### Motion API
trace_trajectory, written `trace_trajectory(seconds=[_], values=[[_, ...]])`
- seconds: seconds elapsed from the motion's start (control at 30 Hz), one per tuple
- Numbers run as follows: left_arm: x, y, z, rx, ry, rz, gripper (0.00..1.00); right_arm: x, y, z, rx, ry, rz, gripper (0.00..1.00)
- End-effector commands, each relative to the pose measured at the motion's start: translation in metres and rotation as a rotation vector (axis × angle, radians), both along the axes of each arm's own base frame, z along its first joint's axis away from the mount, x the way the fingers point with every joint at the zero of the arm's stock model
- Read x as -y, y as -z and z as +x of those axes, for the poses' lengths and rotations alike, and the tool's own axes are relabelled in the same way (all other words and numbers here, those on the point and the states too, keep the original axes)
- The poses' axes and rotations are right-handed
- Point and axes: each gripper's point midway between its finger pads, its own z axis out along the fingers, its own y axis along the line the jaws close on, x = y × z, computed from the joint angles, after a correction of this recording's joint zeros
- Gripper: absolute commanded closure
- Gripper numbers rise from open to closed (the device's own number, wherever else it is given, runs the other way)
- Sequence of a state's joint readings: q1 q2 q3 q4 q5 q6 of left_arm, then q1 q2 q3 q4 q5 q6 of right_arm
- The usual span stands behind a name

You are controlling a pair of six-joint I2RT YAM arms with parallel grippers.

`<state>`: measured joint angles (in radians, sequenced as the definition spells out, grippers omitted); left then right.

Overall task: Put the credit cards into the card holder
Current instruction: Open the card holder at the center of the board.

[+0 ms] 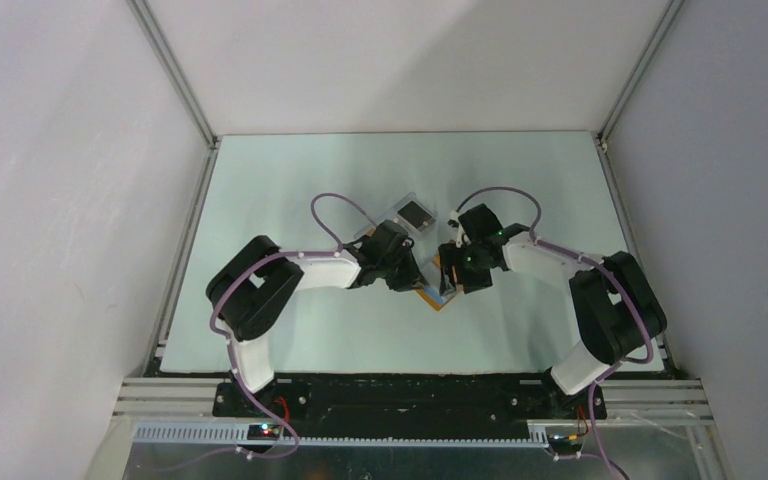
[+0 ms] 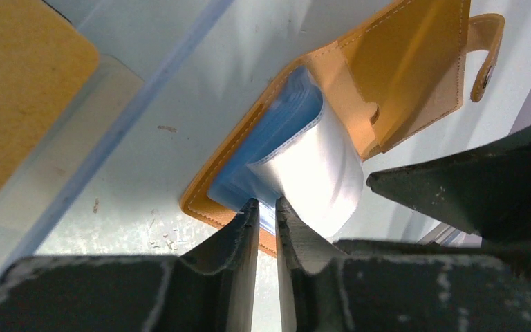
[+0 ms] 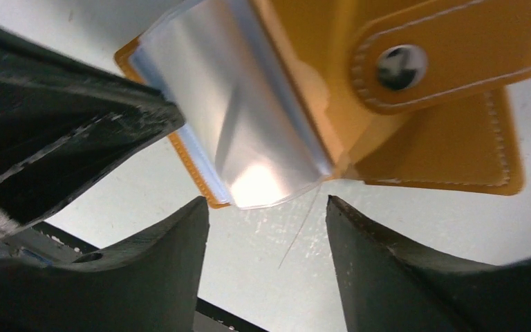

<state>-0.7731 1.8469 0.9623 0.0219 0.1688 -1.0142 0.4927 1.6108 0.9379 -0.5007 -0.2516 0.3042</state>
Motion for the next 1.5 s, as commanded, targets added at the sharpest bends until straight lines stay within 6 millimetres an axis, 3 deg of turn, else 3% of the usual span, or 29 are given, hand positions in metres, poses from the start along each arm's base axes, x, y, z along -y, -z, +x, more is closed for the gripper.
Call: trace_trajectory(seconds=[0.0,0.3,0.47,0.63,0.77,0.83,1.0,1.3,1.47], values=[[-0.041,0.059,-0.030,-0.153,-0.016,0.198,0.78,-0.010,-0.026,0.007,0.122,-0.083,-0.004,0.31],[-0.040,0.059,-0.030,-0.153,-0.008,0.196,0.73,-0.015,-0.007,0.009,0.177,-0.161,-0.187,0.23],[-0.041,0.060,-0.031,-0.154,-0.010,0.198,0.73,-0.002,0.005,0.022,0.193,-0.078,-0.327,0.23],[-0.041,0.061,-0.032,-0.159,-0.010,0.200,0.74,0.005,0.004,0.036,0.216,-0.009,-0.391,0.25],[-0.041,0.062,-0.032,-0.159,-0.010,0.201,0.75,0.009,-0.010,0.047,0.244,0.040,-0.364,0.29],[-0.042,0.062,-0.032,-0.162,-0.010,0.203,0.76,0.010,-0.018,0.052,0.251,0.057,-0.325,0.37],[-0.041,0.064,-0.033,-0.169,-0.009,0.202,0.79,0.009,-0.024,0.062,0.239,0.052,-0.271,0.44],[-0.042,0.065,-0.034,-0.172,-0.006,0.203,0.80,0.009,-0.028,0.088,0.241,0.078,-0.264,0.42],[-0.040,0.064,-0.034,-0.172,-0.002,0.199,0.80,0.011,-0.017,0.104,0.206,0.072,-0.287,0.42]])
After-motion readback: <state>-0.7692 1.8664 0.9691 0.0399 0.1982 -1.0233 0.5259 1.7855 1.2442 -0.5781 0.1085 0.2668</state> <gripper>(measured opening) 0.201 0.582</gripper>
